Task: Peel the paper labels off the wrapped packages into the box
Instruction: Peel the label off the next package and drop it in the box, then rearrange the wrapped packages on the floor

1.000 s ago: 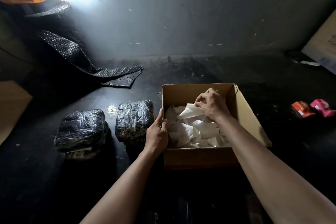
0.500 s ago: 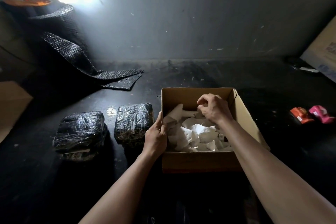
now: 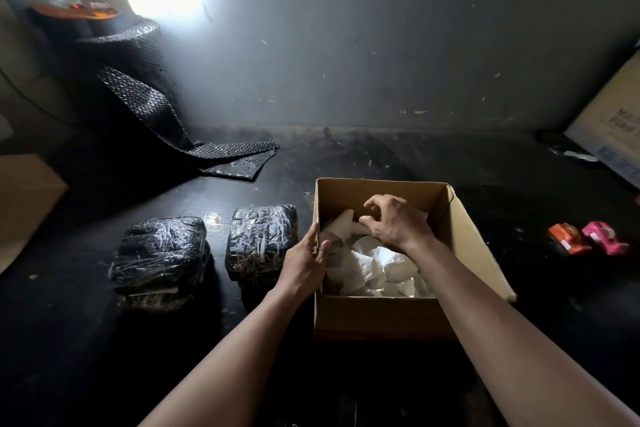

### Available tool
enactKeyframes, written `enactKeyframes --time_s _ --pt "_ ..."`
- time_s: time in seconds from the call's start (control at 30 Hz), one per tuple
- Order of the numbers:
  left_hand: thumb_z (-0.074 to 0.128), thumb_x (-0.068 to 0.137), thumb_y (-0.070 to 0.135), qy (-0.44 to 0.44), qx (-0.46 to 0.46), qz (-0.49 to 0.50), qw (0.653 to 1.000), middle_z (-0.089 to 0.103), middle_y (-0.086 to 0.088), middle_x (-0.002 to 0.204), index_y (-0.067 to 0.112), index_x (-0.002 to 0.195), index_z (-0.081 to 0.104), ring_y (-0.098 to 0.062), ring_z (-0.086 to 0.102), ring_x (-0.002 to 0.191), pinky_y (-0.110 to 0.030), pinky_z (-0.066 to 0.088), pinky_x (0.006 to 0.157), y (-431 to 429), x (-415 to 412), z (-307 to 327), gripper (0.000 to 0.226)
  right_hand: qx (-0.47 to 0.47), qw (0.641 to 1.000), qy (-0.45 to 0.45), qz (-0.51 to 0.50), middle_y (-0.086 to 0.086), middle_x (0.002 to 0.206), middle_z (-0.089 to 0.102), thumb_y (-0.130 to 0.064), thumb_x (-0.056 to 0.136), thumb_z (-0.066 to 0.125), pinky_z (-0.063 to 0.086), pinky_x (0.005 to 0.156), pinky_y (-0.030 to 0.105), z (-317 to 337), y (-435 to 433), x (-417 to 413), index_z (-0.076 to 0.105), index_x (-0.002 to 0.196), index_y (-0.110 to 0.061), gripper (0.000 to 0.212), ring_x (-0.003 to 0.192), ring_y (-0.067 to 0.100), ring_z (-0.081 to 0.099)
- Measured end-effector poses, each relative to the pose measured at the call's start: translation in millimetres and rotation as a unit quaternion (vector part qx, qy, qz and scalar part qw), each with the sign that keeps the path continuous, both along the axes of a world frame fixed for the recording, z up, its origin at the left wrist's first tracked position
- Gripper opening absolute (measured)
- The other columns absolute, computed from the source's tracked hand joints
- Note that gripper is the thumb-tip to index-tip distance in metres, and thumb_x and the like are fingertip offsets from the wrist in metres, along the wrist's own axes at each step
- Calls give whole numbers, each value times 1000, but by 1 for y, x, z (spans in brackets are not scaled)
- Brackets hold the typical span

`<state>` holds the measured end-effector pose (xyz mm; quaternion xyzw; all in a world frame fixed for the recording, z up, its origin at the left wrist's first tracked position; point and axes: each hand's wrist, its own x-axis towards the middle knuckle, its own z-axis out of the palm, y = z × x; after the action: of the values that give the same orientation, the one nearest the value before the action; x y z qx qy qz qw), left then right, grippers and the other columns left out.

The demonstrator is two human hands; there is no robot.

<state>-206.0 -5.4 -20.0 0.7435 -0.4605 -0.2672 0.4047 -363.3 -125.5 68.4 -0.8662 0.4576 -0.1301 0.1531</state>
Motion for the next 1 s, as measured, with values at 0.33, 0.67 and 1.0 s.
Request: enactKeyframes --time_s 0.33,0.67,1.0 --pt "63 97 35 -51 -22 12 998 77 -5 109 15 118 73 -17 73 98 -29 56 86 61 51 2 30 14 999 20 45 7 120 69 -41 90 66 53 91 38 9 42 71 66 118 -19 36 112 26 64" --pt "60 91 50 -123 108 62 985 75 12 103 32 111 74 -7 70 95 -31 57 85 208 181 -66 30 120 988 33 93 14 127 67 -43 95 63 52 98 41 -25 124 208 56 132 -10 50 117 32 64" --pt "50 100 47 -213 232 61 947 36 -7 160 24 155 36 -23 30 149 -40 33 120 291 295 -110 62 242 970 -9 12 22 154 38 -63 95 49 36 115 47 -95 188 311 15 158 -18 85 139 36 43"
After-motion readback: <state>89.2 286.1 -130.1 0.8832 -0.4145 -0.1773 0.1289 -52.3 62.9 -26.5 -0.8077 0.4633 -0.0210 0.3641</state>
